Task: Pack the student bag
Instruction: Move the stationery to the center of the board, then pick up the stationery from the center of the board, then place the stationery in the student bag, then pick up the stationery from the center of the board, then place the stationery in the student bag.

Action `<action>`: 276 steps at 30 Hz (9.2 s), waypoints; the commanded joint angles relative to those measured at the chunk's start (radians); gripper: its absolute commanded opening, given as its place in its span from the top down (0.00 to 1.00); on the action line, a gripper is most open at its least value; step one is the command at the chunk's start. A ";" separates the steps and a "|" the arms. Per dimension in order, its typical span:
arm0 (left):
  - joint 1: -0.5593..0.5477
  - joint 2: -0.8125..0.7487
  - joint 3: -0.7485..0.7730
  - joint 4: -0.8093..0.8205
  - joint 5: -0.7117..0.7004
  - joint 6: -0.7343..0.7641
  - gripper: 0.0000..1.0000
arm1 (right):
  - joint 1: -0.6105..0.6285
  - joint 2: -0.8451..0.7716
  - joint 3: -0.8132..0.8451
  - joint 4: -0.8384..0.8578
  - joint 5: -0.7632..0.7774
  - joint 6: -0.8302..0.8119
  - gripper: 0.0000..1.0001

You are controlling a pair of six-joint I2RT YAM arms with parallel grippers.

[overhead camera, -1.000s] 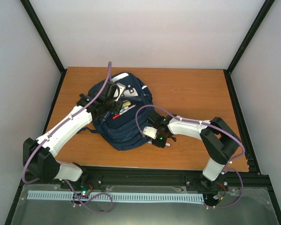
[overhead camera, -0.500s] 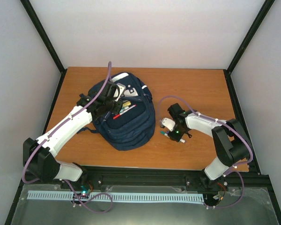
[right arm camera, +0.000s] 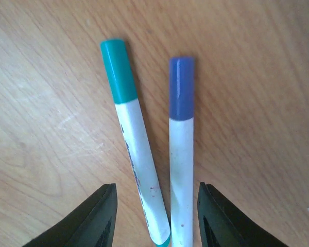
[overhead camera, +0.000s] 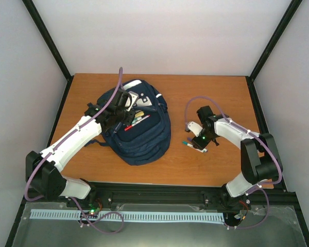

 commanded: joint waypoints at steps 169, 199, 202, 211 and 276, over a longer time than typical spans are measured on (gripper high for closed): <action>0.013 0.051 0.075 0.016 0.088 -0.045 0.83 | 0.144 -0.315 -0.083 0.114 0.077 0.032 0.49; 0.010 0.056 0.076 0.012 0.107 -0.049 0.83 | 0.043 -0.013 -0.111 0.158 0.177 0.053 0.63; 0.010 0.058 0.076 0.012 0.106 -0.049 0.84 | 0.043 0.001 -0.109 0.153 0.174 0.056 0.69; 0.009 0.058 0.076 0.011 0.112 -0.049 0.83 | 0.043 0.036 -0.099 0.130 0.138 0.056 0.93; 0.001 0.026 0.071 0.016 -0.012 -0.064 0.87 | 0.661 0.146 0.393 0.406 0.189 -0.590 0.97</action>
